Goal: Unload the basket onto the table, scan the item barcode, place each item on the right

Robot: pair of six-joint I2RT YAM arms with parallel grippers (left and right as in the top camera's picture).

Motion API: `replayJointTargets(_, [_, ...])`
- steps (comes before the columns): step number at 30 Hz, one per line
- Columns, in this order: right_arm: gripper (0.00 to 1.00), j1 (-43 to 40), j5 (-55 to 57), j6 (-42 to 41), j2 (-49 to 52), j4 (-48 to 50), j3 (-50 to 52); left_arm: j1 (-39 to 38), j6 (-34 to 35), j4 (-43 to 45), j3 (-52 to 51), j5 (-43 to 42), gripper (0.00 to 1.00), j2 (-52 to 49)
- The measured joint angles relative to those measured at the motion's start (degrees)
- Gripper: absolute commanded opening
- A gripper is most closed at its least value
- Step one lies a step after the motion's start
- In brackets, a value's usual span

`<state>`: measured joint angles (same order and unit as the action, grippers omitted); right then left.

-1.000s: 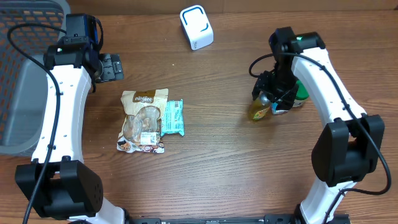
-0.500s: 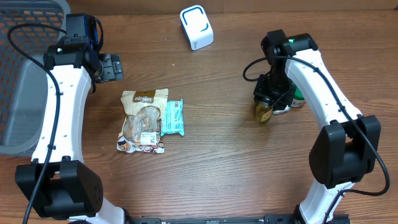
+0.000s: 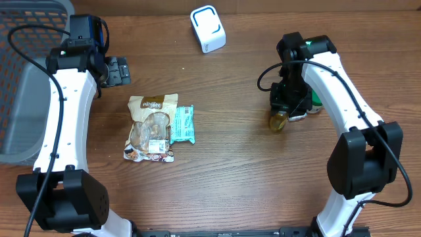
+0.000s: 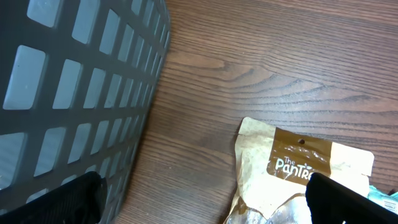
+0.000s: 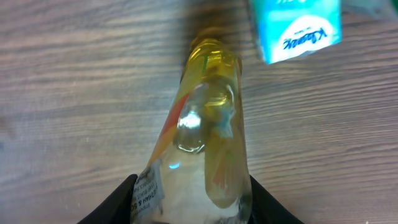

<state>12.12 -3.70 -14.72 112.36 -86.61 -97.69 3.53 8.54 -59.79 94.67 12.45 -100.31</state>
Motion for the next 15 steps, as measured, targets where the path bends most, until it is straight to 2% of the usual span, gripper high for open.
replayJointTargets(11, [0.45, -0.09, -0.46, 6.23, 0.0, -1.68, 0.02, 0.0, 0.02, 0.0, 0.0, 0.0, 1.0, 0.0])
replayJointTargets(12, [0.49, -0.11, -0.42, 6.43, -0.02, -1.66, 0.02, 0.0, 0.02, 0.0, 0.0, 0.0, 0.99, 0.0])
replayJointTargets(14, [0.68, -0.13, -0.35, 6.4, 0.0, -1.62, 0.02, 0.0, 0.02, 0.0, 0.0, 0.0, 1.0, 0.0])
replayJointTargets(15, [0.72, -0.13, -0.31, 6.73, 0.0, -1.6, 0.02, 0.0, 0.0, 0.0, 0.0, 0.0, 1.0, 0.0])
